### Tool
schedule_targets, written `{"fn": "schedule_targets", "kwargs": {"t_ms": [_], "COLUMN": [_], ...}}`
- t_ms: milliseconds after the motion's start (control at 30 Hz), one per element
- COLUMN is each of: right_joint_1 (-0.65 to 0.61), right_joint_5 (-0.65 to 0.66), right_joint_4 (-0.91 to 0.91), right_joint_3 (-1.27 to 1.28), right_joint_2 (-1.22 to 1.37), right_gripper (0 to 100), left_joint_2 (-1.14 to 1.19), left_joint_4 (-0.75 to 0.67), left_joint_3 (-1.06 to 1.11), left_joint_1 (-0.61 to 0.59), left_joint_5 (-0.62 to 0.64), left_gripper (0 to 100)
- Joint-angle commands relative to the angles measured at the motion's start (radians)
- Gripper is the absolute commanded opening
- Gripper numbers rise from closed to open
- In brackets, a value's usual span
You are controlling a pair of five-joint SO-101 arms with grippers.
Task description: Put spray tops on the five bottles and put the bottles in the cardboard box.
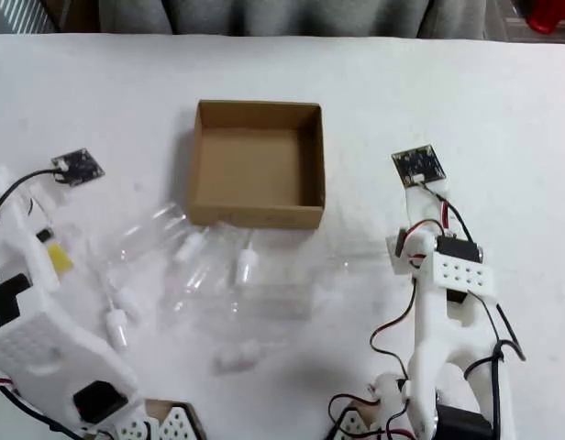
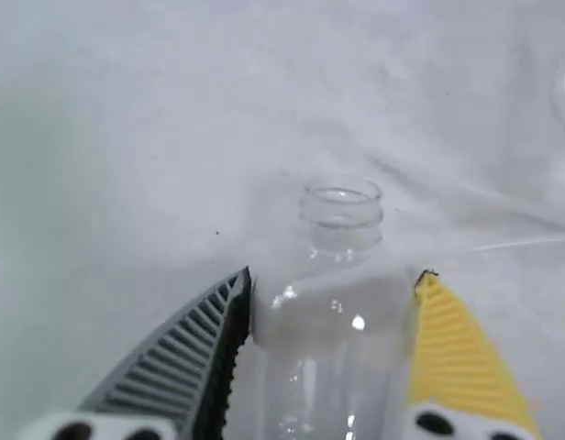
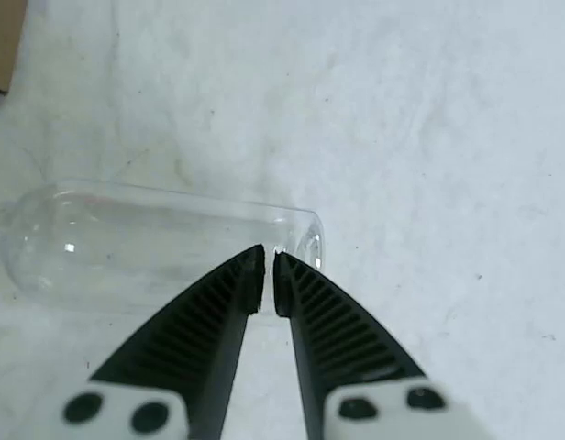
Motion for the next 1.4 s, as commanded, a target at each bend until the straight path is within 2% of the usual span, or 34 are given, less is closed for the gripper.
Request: {"fn": "schedule_targets", "kwargs": {"t_ms": [0, 100, 300, 633, 767, 1267, 1367], "right_joint_1": [-0.01, -0.01, -0.01, -0.01, -0.01, -0.01, -0.01], "right_joint_5": [0.011, 0.011, 0.011, 0.011, 0.011, 0.011, 0.011], "right_joint_4": [-0.001, -0.001, 0.002, 0.004, 0.004, 0.002, 0.002], "right_joint_3": [0.049, 0.049, 0.049, 0.049, 0.051, 0.051, 0.051], "right_joint_2": [0.021, 0.021, 0.021, 0.021, 0.021, 0.021, 0.021], "right_gripper": [1.8, 1.8, 1.8, 1.8, 1.8, 1.8, 1.8], "left_joint_2": [-0.019, -0.012, -0.01, -0.008, -0.008, -0.007, 0.002], "left_joint_4": [0.08, 0.143, 0.181, 0.183, 0.181, 0.173, 0.173], "left_joint_3": [-0.14, -0.192, -0.199, -0.193, -0.176, -0.178, -0.176], "left_joint_1": [-0.021, -0.019, -0.002, 0.001, 0.015, 0.036, 0.036], "left_joint_5": [-0.009, -0.011, -0.046, -0.046, -0.028, -0.017, -0.018], "left_gripper": [26, 26, 26, 27, 31, 30, 28]}}
